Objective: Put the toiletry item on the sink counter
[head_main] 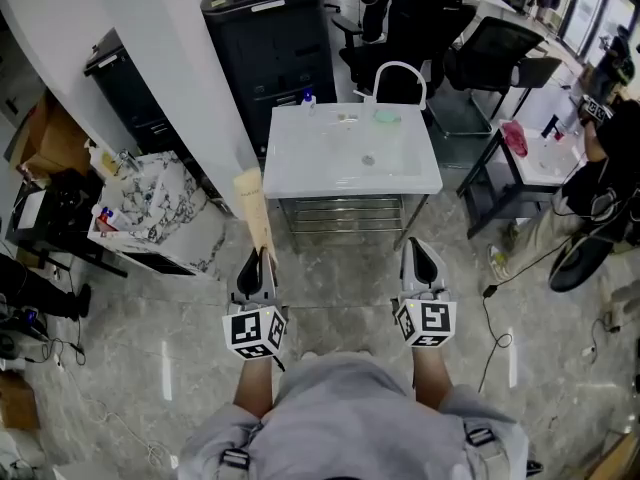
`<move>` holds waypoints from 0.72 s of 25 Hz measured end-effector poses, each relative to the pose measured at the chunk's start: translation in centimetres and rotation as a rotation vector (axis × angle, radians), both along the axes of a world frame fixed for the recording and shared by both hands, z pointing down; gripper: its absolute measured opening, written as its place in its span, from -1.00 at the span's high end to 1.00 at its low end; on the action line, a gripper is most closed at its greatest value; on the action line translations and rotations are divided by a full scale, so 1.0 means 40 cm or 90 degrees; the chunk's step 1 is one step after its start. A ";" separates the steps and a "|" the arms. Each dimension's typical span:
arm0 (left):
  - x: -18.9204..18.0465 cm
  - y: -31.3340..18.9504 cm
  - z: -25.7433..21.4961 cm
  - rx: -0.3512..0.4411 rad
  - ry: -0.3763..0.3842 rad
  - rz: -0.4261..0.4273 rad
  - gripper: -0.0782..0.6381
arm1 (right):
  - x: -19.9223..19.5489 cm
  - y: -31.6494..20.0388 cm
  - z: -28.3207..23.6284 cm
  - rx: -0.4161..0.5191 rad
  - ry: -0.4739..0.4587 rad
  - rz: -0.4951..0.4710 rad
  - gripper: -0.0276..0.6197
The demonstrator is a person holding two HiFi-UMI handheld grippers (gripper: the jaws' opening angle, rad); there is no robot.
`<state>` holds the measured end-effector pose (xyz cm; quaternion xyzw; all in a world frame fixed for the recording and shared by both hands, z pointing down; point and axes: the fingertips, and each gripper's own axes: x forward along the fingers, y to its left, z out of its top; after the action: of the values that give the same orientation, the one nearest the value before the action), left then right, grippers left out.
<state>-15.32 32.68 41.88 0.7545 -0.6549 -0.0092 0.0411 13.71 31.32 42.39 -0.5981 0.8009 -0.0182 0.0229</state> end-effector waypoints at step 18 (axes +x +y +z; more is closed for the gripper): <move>0.107 0.053 0.001 -0.005 -0.007 -0.012 0.69 | 0.096 0.046 0.013 -0.010 -0.025 -0.025 0.90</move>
<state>-11.04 34.81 41.94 0.7481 -0.6624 -0.0027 0.0406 17.55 33.16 42.91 -0.5822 0.8115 -0.0368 0.0334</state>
